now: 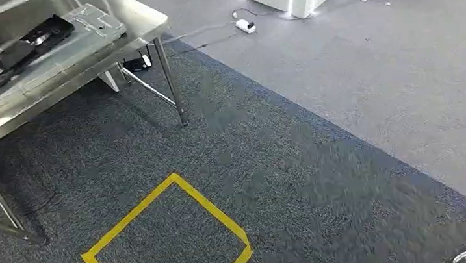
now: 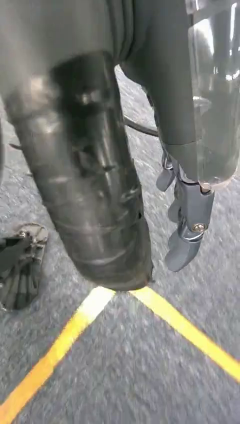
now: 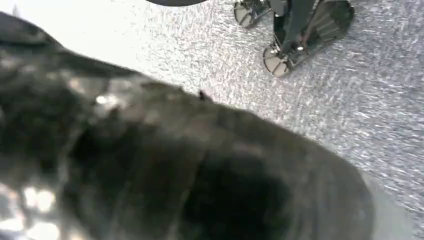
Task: Take the parts from the cabinet and place them on the table.
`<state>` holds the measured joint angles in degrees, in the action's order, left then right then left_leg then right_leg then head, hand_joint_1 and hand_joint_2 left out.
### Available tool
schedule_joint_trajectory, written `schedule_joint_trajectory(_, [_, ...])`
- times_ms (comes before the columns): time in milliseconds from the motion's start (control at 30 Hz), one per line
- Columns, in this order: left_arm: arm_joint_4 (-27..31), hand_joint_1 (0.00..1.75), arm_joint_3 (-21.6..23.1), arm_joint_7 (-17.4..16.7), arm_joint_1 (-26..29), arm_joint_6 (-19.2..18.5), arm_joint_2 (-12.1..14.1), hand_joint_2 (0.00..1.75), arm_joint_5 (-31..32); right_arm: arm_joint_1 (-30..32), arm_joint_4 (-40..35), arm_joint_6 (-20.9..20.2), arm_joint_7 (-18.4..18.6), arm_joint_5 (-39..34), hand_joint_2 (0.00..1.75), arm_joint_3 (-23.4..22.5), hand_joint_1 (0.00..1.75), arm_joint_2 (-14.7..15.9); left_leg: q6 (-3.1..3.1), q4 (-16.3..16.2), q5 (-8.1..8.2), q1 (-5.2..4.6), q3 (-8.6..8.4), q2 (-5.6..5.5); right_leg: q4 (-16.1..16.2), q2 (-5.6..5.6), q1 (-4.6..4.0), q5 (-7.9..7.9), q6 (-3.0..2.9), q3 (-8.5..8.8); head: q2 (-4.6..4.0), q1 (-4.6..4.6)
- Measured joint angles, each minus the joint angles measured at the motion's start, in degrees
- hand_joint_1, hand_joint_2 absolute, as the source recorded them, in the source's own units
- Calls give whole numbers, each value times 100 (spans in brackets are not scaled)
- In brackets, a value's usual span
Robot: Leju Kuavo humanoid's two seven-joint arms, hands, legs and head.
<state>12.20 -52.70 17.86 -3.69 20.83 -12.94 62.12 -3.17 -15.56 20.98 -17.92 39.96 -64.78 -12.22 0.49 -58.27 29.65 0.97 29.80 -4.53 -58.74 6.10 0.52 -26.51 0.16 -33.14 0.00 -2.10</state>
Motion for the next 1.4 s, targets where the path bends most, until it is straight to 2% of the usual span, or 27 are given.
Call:
schedule_joint_trajectory(67, [0,0,0,-2,-17,2,9,0,9,28,7,0,13,22,0,0,0,0,66,1,-19,-24,-31,107,41,126,20,45,76,-16,0,0])
schedule_joint_trajectory(100, [0,0,-2,-9,-13,0,9,0,13,34,11,2,20,35,0,0,0,0,145,85,-79,37,-49,197,1,93,8,23,97,-26,0,-2])
schedule_joint_trajectory(133, [0,0,-2,-9,-13,0,11,0,20,35,15,2,31,50,0,0,0,0,177,112,-97,16,-62,280,-150,-264,-10,-98,106,-90,0,-9])
schedule_joint_trajectory(167, [0,0,-2,-9,-9,2,11,0,26,28,20,2,44,52,0,0,0,0,227,113,-100,8,-54,353,-473,-447,-15,-317,126,-254,0,-13])
schedule_joint_trajectory(233, [0,0,-2,-13,18,0,11,0,31,12,33,0,68,61,0,0,0,0,239,110,-93,-20,-33,530,-1398,-539,2,-756,168,-705,0,-13])
schedule_joint_trajectory(267, [0,0,-4,-18,25,2,13,0,28,16,39,-7,92,85,0,4,0,-2,243,108,-89,-27,-26,625,-1735,-546,19,-843,185,-865,0,-15])
schedule_joint_trajectory(300, [0,0,-4,-20,24,0,13,0,31,23,48,-13,120,112,0,11,0,-2,238,108,-84,-30,-27,703,-1763,-557,35,-776,198,-872,0,-13])
schedule_joint_trajectory(333, [0,0,-4,-20,18,2,13,0,31,33,52,-17,127,129,0,18,0,-2,232,108,-74,-31,-32,772,-1502,-582,39,-594,201,-723,0,-15])
schedule_joint_trajectory(400, [0,0,-4,-9,8,2,11,0,31,45,55,-59,160,153,0,22,0,0,199,106,-42,-31,-80,889,-469,-731,38,-130,174,-138,0,-15])
schedule_joint_trajectory(433, [0,0,-4,0,8,0,11,0,31,40,55,-87,186,157,0,26,0,0,170,100,-23,-41,-109,939,-28,-995,12,-57,136,107,0,-15])
schedule_joint_trajectory(567, [0,0,-4,0,-37,9,7,0,37,50,83,-317,236,260,0,79,0,-2,40,112,10,-74,-164,1120,11,-816,-71,-75,-6,64,0,-9])
schedule_joint_trajectory(600, [0,0,-2,0,-50,15,-2,0,37,51,94,-356,238,267,0,87,0,-2,3,106,39,-72,-177,1136,78,-755,-19,-35,-65,101,0,-4])
schedule_joint_trajectory(667, [0,0,-4,-2,-51,17,-2,0,46,39,101,-418,245,293,0,107,0,-13,-44,-280,344,-34,-18,642,113,-676,1,4,-124,101,0,4])
schedule_joint_trajectory(733, [0,0,-4,-15,-27,18,-2,0,48,31,103,-428,256,345,0,146,0,-13,-60,-1259,815,-27,442,513,109,-553,-18,8,-149,82,0,2])
schedule_joint_trajectory(767, [0,0,-4,-15,-24,17,-2,0,48,33,105,-433,275,358,0,153,0,-13,-63,-1628,907,-28,630,506,104,-481,-26,8,-149,79,0,2])
schedule_joint_trajectory(800, [0,0,-4,-15,-10,17,-2,0,48,39,107,-441,295,358,0,155,0,-13,-60,-1748,850,-28,708,506,96,-403,-31,8,-149,85,0,2])
schedule_joint_trajectory(833, [0,0,-4,-15,2,20,-4,0,46,41,114,-446,304,361,0,160,0,-13,-50,-1594,663,-27,663,504,88,-325,-31,7,-149,92,0,2])
schedule_joint_trajectory(900, [0,0,-4,-17,7,17,-4,0,44,38,122,-470,330,380,0,186,0,-13,-17,-638,58,-24,281,405,48,-147,-29,0,-138,100,0,2])
schedule_joint_trajectory(933, [0,0,-4,-17,11,17,-4,0,46,38,127,-487,352,415,0,206,0,-13,14,-125,-142,-14,89,165,24,-73,-21,-11,-121,85,0,2])
schedule_joint_trajectory(967, [0,0,-7,-22,20,17,-4,0,46,30,136,-503,365,437,0,221,0,-13,29,-27,-54,-16,56,-42,-12,-30,-48,-23,-85,50,0,-2])
schedule_joint_trajectory(1033, [0,0,-7,-22,-2,17,-9,0,50,37,140,-507,409,465,0,236,0,-13,61,-25,-80,-45,77,71,-2,76,-8,10,-11,-1,0,-2])
schedule_joint_trajectory(1100, [0,0,-11,-31,-17,17,-13,0,44,74,146,-507,422,468,0,236,0,-13,155,48,-134,-29,30,192,34,199,-15,48,83,-29,0,-6])
schedule_joint_trajectory(1167, [0,0,-13,-31,-15,20,-20,0,50,77,149,-505,424,468,0,238,0,-13,238,115,-190,-20,11,347,-287,-350,-35,-191,76,-164,0,-20])
schedule_joint_trajectory(1233, [0,0,-13,-31,9,18,-22,0,50,51,149,-505,424,468,0,243,0,-13,262,113,-187,-44,31,514,-1175,-526,-16,-664,111,-599,0,-20])
schedule_joint_trajectory(1300, [0,0,-20,-37,29,18,-24,0,50,54,153,-507,433,496,0,254,0,-13,264,111,-176,-50,42,702,-1762,-554,1,-821,133,-883,0,-20])
schedule_joint_trajectory(1333, [0,0,-24,-39,25,15,-24,0,50,62,157,-516,450,514,0,265,0,-13,259,111,-169,-50,40,777,-1649,-567,14,-695,143,-815,0,-17])
schedule_joint_trajectory(1400, [0,0,-28,-39,16,17,-33,0,50,73,157,-518,494,555,0,289,0,-11,236,109,-145,-49,15,895,-789,-665,25,-254,136,-328,0,-20])
